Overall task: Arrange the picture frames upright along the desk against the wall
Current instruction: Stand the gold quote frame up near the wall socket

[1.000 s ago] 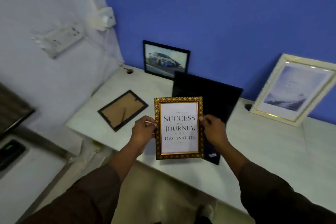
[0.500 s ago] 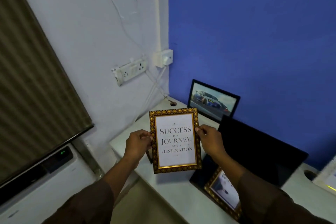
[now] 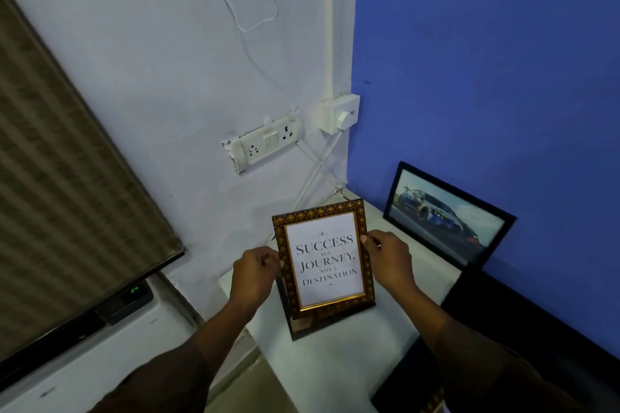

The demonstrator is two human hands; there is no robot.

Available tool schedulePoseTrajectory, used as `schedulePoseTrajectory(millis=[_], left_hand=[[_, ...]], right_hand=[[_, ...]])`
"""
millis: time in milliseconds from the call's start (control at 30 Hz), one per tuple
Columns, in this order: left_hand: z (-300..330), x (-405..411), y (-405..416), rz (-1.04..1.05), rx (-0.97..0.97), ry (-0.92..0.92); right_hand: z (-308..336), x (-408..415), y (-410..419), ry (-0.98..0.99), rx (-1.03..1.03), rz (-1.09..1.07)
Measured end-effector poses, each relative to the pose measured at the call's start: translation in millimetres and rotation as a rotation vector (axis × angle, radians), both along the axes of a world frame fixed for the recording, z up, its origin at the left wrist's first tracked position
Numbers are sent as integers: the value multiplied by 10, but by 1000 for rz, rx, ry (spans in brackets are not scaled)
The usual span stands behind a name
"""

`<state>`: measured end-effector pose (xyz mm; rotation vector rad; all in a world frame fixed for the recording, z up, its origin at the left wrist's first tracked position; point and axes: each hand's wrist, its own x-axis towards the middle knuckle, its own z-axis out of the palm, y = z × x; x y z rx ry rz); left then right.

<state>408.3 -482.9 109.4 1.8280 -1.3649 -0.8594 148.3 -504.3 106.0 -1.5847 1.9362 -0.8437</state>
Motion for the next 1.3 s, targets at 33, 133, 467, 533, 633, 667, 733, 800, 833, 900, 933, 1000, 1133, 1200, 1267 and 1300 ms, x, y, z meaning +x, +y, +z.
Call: schedulePoseTrajectory(millis=[33, 133, 467, 533, 633, 667, 733, 800, 833, 900, 933, 1000, 1133, 1200, 1267, 1300], left_hand=[[-25, 15, -59, 3, -6, -27], [-111, 84, -310, -1, -24, -86], [-664, 554, -1270, 12, 9, -92], [-832, 653, -1508, 28, 36, -77], [-939, 713, -1664, -2, 22, -126], [-1093, 794, -1820, -17, 38, -147], [-1113, 806, -1842, -46, -19, -240], [-1228, 848, -1940, -77, -68, -311], [-1268, 875, -1994, -91, -51, -341], [-1305, 867, -2033, -133, -44, -438], [-1310, 849, -2056, -151, -43, -488], [-1340, 805, -2089, -150, -58, -543], [-1442, 772, -2131, 21, -12, -355], [-1478, 775, -2134, 61, -21, -297], [-1474, 784, -2128, 83, -27, -213], [-1481, 794, -2126, 88, -26, -193]], right_hand=[[-17, 23, -88, 0, -1, 10], [-122, 104, -409, 18, -3, 47], [-591, 582, -1566, 57, 77, 109], [-758, 674, -1814, 49, 116, 140], [-827, 772, -1978, 63, 188, 180], [-971, 855, -2156, 66, 210, 192], [-966, 883, -2200, 63, 214, 209], [-1077, 915, -2321, 48, 211, 230], [-1129, 952, -2408, 33, 204, 246], [-1181, 980, -2504, 2, 209, 252], [-1222, 983, -2570, -30, 218, 244], [-1300, 973, -2689, -49, 207, 250], [-1637, 841, -2868, -28, 247, 304], [-1575, 869, -2859, -42, 248, 296], [-1368, 950, -2772, -64, 248, 268], [-1329, 967, -2724, -79, 254, 245]])
